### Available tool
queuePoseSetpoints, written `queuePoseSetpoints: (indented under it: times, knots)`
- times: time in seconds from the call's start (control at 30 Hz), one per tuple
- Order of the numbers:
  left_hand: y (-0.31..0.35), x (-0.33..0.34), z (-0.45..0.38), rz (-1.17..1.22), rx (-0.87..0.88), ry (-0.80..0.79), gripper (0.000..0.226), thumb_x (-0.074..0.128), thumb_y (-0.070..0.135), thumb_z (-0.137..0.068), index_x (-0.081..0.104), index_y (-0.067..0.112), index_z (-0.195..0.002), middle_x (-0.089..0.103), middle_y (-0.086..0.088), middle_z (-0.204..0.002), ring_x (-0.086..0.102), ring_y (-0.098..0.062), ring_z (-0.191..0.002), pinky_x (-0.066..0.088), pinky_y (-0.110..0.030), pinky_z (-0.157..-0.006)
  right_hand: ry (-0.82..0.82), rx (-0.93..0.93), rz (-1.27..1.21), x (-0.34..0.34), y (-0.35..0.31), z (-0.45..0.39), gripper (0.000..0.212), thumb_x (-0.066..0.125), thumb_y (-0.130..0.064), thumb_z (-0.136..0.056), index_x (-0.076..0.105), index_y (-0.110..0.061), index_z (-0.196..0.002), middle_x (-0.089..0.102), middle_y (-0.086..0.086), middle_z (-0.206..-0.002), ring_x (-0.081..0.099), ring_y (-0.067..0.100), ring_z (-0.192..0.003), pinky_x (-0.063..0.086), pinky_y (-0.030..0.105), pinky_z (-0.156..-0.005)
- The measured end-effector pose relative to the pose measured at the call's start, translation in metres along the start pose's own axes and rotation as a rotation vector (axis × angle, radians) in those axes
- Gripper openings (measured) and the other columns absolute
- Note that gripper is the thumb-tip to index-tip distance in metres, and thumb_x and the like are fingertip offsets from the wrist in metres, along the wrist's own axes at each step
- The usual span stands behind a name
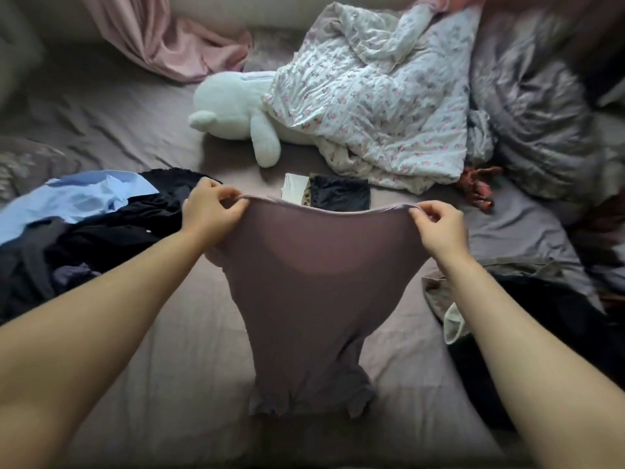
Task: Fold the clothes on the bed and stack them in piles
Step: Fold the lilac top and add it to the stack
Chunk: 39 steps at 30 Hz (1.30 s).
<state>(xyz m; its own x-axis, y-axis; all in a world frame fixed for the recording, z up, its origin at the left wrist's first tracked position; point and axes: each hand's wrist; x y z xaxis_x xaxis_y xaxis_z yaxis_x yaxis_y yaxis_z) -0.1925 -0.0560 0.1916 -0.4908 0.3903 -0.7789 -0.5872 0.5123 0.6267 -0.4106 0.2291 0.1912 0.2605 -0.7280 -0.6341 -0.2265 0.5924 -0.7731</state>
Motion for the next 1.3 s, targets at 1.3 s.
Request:
queuePoseSetpoints:
  times: [1.3]
  knots:
    - [-0.02, -0.04, 0.068, 0.058, 0.103, -0.59, 0.029, 0.067, 0.05, -0.082, 0.066, 0.026, -0.065, 0.059, -0.006, -0.054, 0.05, -0.012, -0.049, 0.04, -0.02, -0.048, -0.562, 0.042, -0.116, -0.037, 0.0, 0.089, 0.009, 0.078, -0.007, -0.076, 0.071, -0.003, -0.076, 0.058, -0.006, -0.062, 0.045, -0.002, -0.058, 0.037, 0.011, -0.055]
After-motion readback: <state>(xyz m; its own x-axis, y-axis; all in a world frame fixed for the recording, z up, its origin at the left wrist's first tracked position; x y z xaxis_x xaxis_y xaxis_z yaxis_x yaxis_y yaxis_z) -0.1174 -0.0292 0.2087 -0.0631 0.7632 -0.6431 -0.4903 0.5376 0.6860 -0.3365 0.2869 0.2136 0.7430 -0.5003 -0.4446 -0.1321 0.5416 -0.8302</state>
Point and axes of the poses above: each hand's wrist, its own z-axis away from the middle knuckle, its own x-axis out of the palm, y = z × x
